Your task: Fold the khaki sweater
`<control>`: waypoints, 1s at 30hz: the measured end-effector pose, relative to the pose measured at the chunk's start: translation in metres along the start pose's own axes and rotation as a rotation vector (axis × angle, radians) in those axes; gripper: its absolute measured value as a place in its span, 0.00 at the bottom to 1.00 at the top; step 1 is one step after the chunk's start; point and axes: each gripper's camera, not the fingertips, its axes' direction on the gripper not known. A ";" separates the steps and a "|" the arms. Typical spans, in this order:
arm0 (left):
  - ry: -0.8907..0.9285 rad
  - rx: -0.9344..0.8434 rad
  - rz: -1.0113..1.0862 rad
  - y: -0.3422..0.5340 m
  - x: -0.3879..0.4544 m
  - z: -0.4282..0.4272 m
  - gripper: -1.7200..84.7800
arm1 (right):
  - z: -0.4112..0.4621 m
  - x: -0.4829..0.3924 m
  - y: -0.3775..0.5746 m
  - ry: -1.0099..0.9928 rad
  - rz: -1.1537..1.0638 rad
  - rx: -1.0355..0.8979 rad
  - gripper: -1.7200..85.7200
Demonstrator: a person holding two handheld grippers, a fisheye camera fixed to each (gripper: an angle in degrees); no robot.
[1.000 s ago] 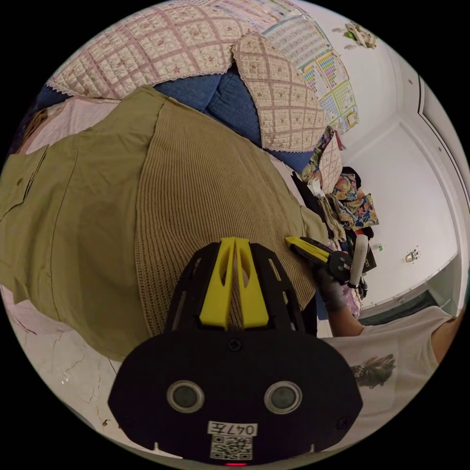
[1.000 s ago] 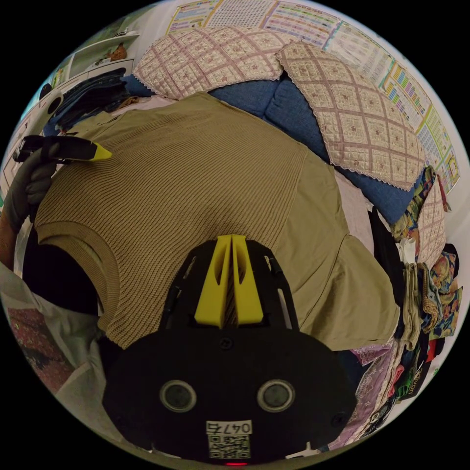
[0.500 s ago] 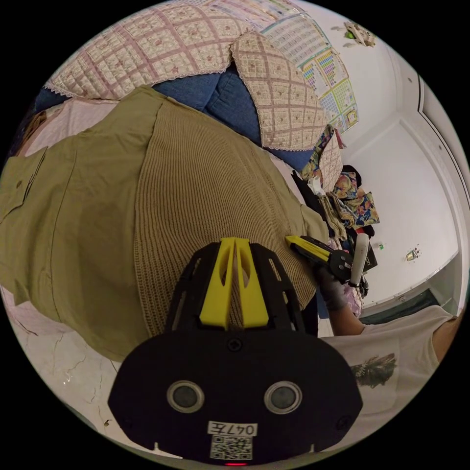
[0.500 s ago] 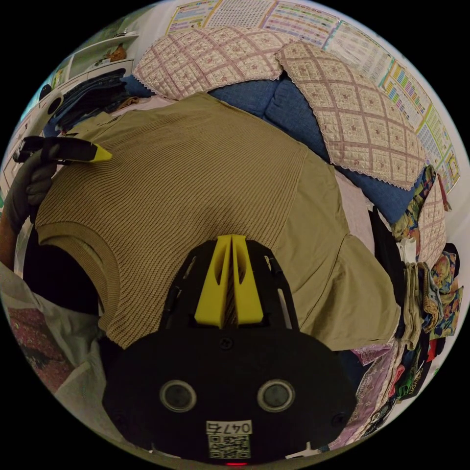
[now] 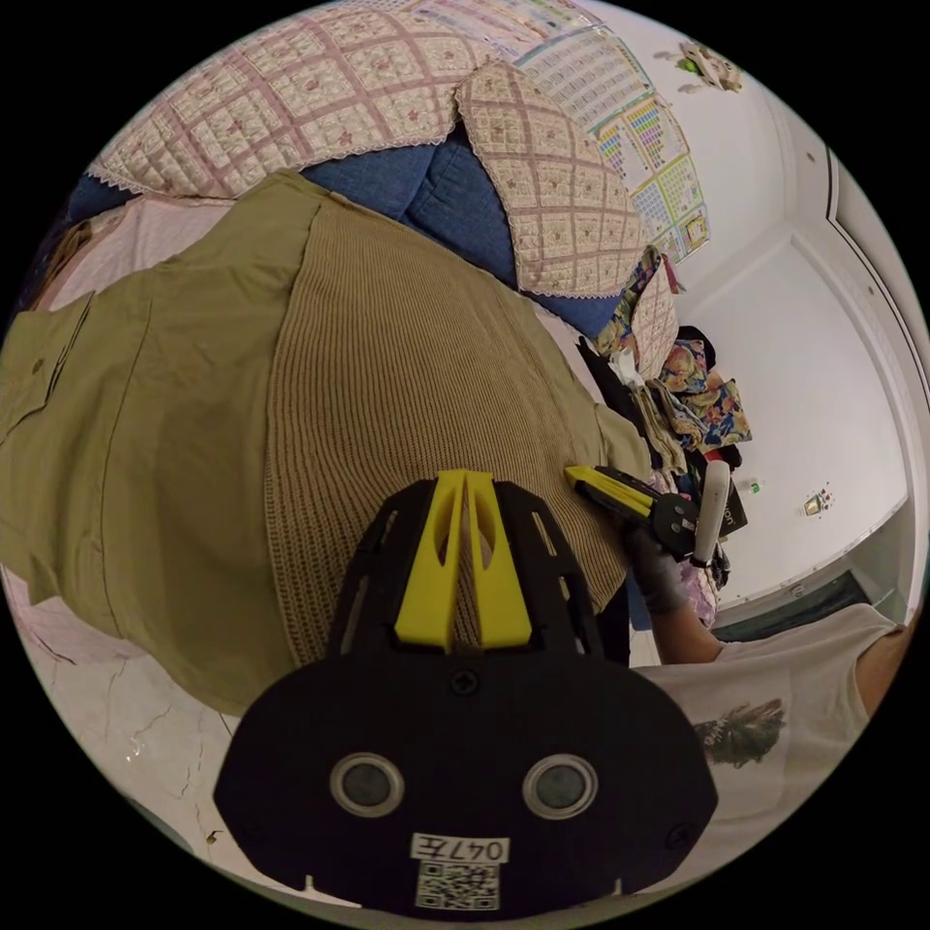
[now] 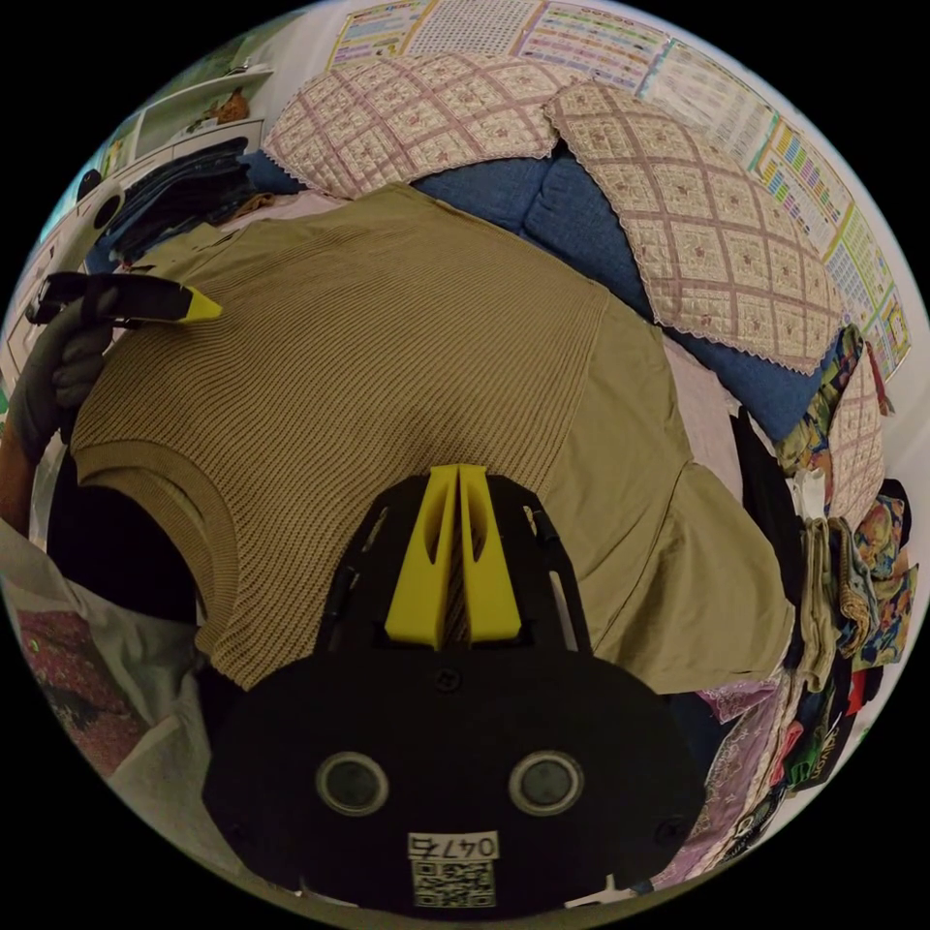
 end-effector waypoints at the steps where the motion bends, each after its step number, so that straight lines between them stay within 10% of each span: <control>1: 0.000 0.000 0.000 0.000 0.000 -0.001 0.01 | 0.000 0.000 0.000 -0.001 0.001 0.000 0.01; 30: -0.006 0.002 -0.002 -0.016 0.004 -0.028 0.01 | -0.001 0.010 0.007 -0.013 0.010 0.004 0.01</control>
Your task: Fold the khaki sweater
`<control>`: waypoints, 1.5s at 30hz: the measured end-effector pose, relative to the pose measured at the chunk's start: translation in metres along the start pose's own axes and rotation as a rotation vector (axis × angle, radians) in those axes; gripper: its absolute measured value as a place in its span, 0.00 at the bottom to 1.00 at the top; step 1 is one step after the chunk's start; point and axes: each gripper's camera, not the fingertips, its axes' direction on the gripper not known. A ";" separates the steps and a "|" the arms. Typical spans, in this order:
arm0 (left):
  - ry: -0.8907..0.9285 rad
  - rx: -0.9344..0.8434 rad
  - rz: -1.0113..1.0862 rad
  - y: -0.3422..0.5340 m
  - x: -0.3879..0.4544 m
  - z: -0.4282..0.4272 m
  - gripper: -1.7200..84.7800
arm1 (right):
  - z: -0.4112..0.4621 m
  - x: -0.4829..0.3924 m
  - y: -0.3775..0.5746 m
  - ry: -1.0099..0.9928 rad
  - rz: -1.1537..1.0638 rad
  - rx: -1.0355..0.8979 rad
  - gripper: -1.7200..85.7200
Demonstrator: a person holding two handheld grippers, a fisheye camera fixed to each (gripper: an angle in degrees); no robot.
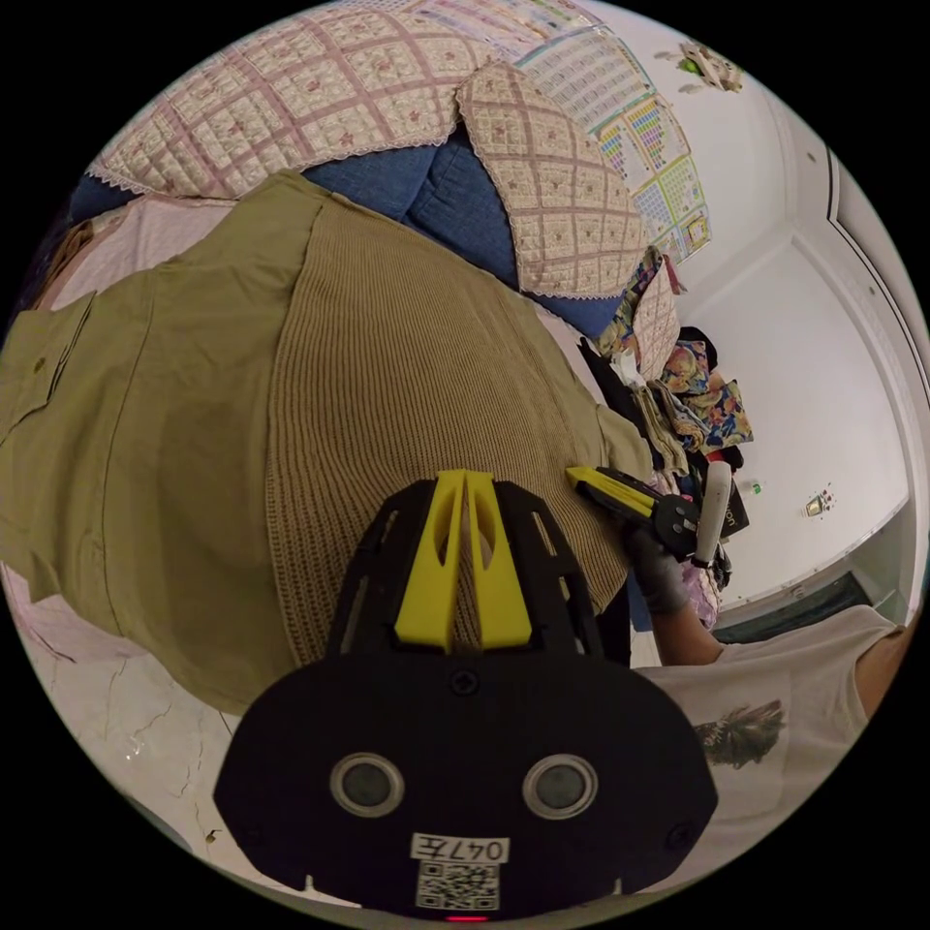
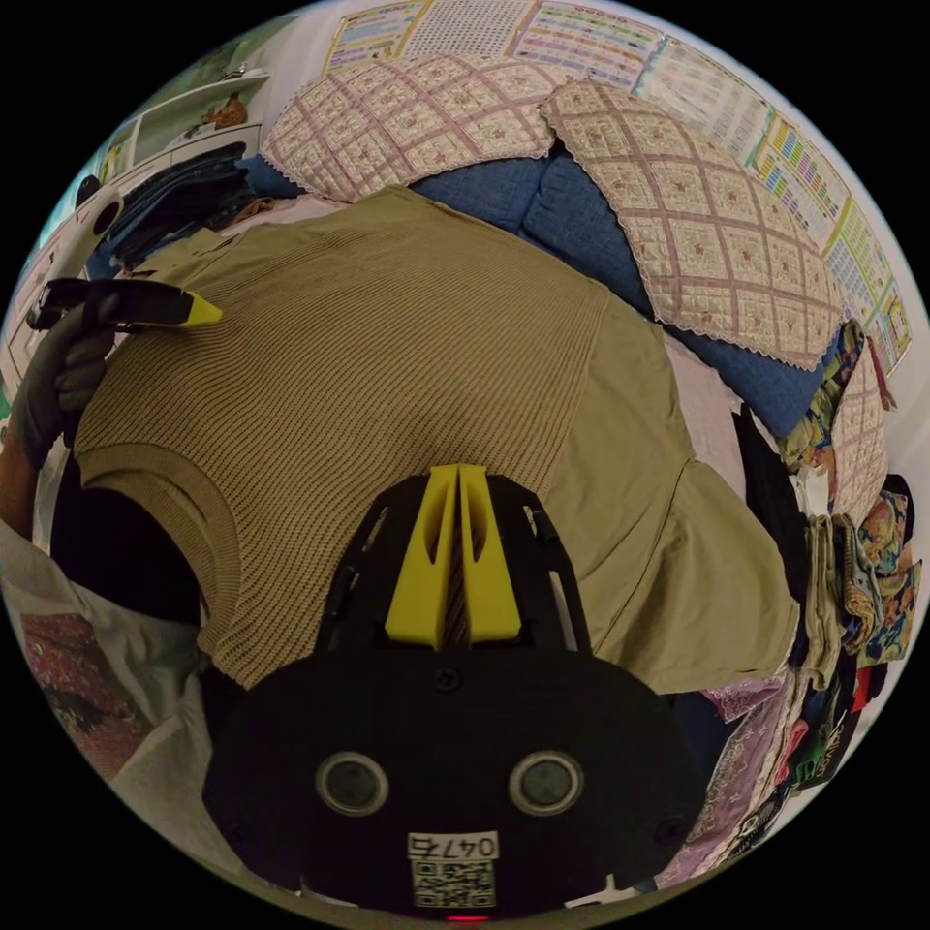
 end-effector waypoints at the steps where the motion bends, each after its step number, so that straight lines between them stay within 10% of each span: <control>1: 0.000 0.000 0.000 0.000 0.000 0.000 0.01 | 0.000 0.000 0.000 -0.001 0.001 0.000 0.01; 45: 0.002 -0.002 0.000 0.035 0.015 0.039 0.01 | 0.004 0.012 0.006 -0.023 0.017 0.001 0.01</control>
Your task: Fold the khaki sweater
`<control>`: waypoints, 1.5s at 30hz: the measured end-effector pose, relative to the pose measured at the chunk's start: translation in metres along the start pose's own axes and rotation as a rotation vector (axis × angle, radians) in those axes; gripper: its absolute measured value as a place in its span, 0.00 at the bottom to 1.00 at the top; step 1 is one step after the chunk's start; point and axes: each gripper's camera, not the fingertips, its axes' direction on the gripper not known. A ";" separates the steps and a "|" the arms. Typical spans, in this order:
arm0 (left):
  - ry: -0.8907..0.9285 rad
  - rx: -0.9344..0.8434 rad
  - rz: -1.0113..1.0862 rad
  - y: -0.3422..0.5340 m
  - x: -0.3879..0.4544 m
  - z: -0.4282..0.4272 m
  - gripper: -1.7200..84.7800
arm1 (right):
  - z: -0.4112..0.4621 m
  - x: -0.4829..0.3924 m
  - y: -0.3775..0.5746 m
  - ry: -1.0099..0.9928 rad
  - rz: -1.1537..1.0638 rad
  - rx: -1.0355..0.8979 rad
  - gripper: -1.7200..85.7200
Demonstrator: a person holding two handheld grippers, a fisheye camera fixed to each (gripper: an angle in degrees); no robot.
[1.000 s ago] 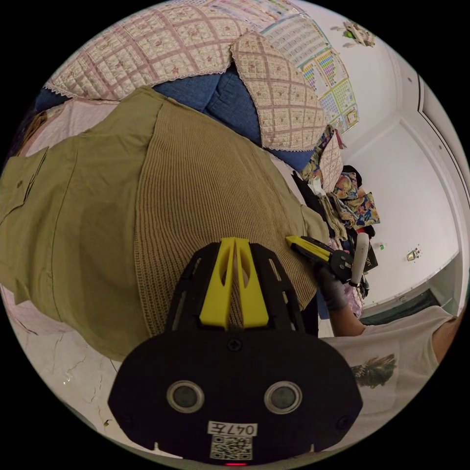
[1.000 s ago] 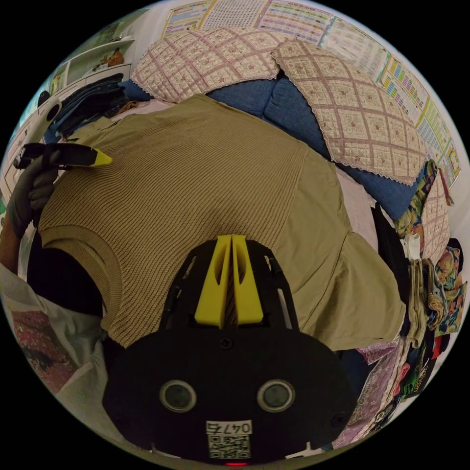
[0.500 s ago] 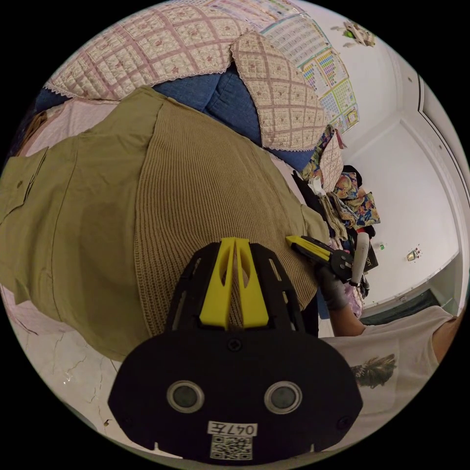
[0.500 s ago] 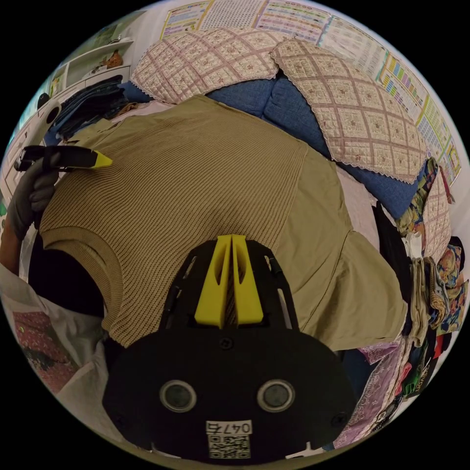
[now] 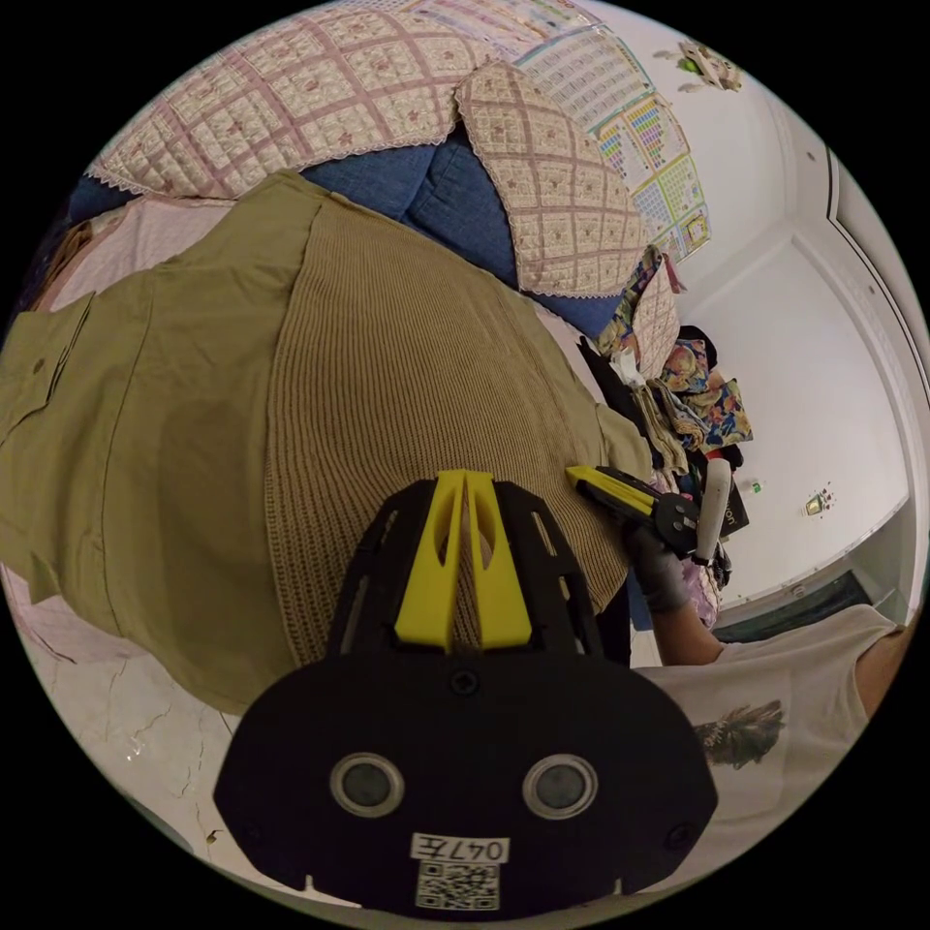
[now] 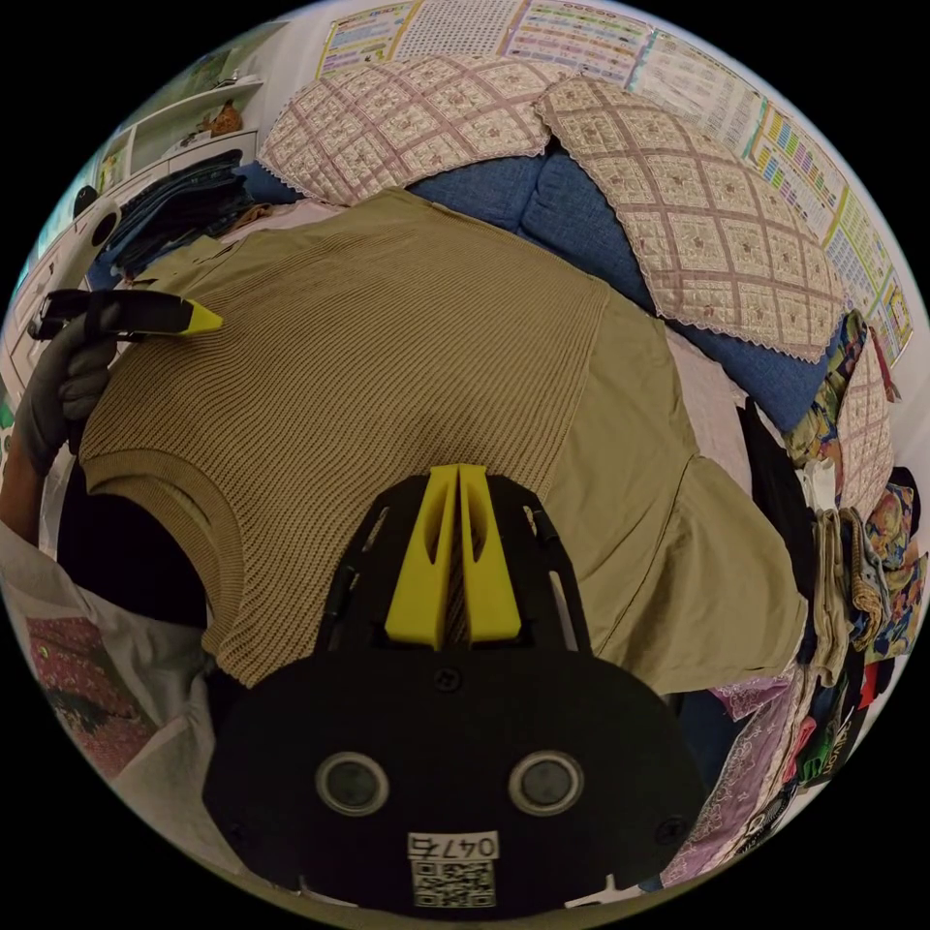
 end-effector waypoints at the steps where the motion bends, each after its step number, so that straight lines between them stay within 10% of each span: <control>1: 0.000 0.000 0.000 0.001 0.000 0.001 0.01 | 0.000 0.000 0.000 0.000 0.000 0.000 0.01; 45: 0.001 -0.001 0.003 0.031 -0.072 0.083 0.01 | -0.003 -0.006 -0.024 -0.012 0.009 0.004 0.00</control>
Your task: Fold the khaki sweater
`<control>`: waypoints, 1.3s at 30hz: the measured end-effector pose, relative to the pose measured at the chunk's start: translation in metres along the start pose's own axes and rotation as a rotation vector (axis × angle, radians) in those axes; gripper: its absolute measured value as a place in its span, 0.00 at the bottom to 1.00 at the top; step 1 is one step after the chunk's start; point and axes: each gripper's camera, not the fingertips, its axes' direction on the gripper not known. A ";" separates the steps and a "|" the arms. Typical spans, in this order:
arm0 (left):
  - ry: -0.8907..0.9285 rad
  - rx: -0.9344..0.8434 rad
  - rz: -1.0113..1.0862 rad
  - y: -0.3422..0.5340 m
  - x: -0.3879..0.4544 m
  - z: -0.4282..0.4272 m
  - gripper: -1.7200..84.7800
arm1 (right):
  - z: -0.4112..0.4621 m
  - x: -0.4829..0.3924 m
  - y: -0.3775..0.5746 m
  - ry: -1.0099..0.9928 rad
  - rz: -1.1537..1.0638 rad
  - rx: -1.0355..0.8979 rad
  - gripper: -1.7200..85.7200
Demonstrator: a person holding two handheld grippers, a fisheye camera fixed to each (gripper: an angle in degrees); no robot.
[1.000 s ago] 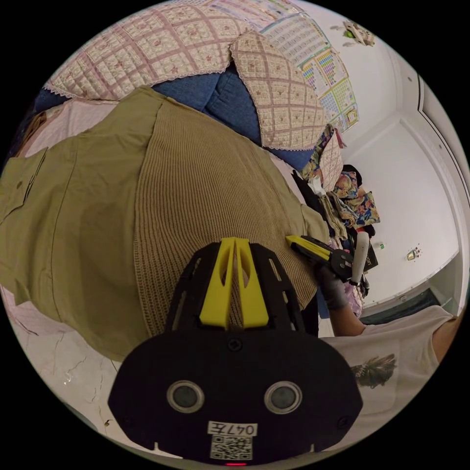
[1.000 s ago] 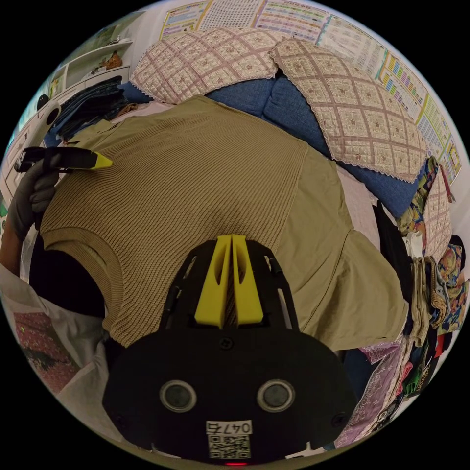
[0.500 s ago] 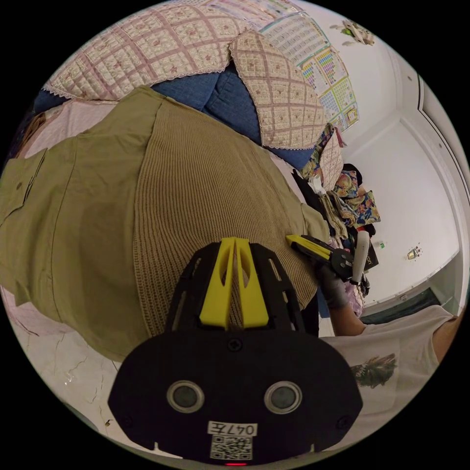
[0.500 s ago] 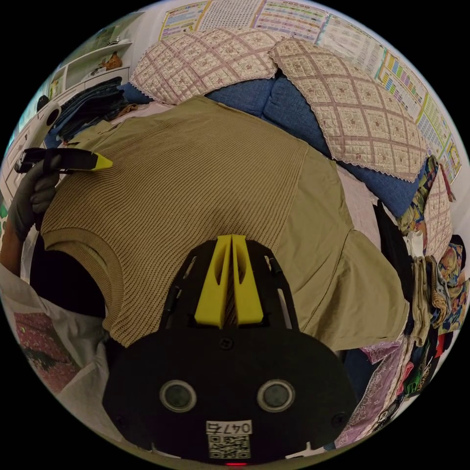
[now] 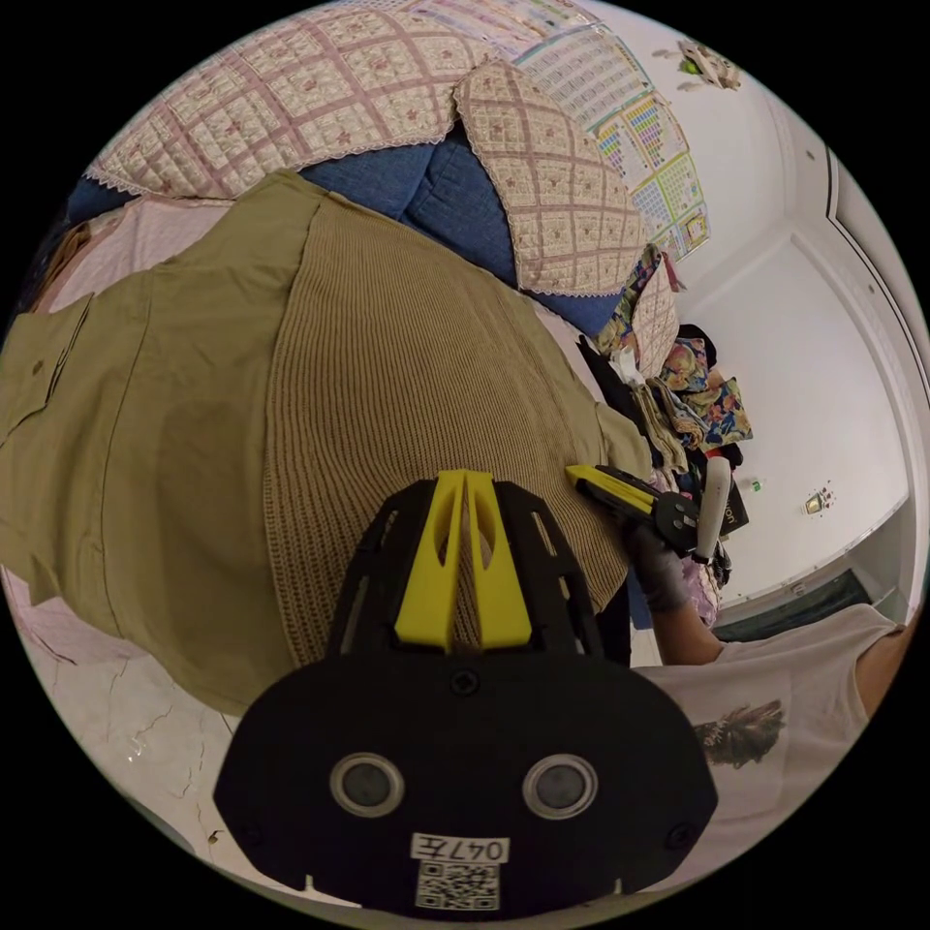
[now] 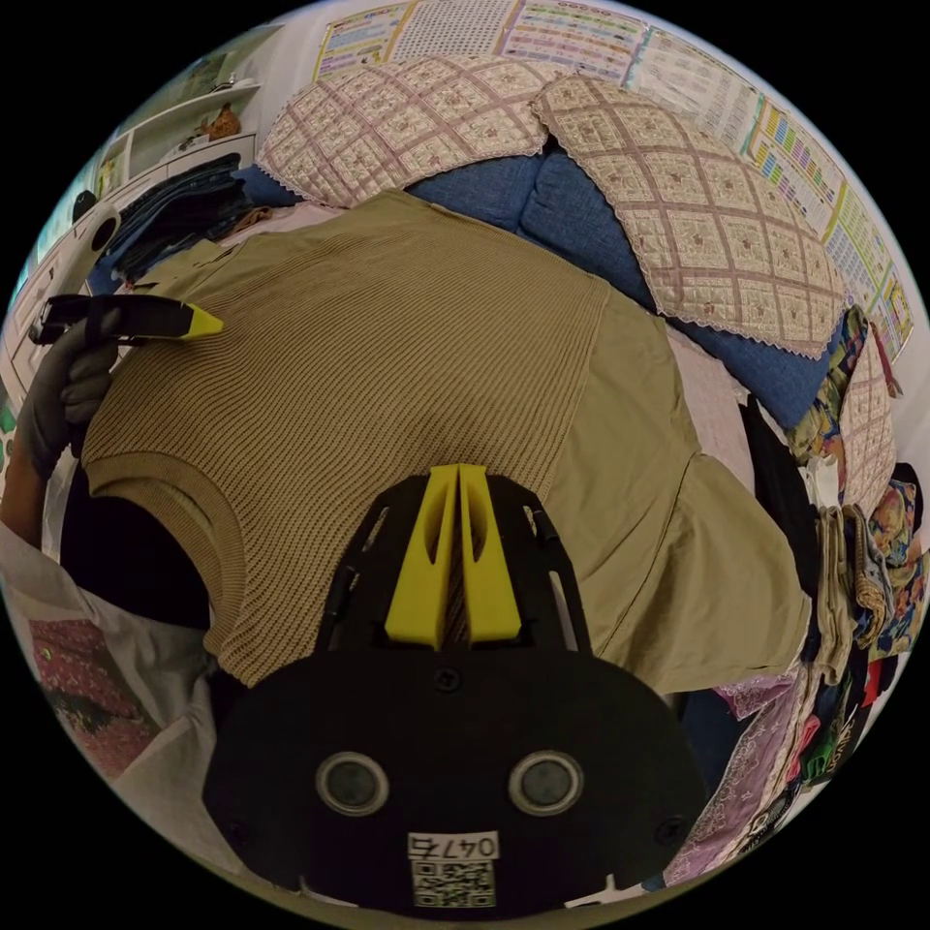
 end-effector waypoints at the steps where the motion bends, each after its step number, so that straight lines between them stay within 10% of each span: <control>1: 0.000 0.000 0.000 -0.001 -0.002 0.000 0.01 | 0.000 -0.001 -0.001 -0.001 0.000 0.000 0.00; 39: 0.004 -0.003 0.012 -0.120 -0.092 -0.133 0.01 | -0.040 -0.022 -0.041 -0.008 0.002 0.004 0.01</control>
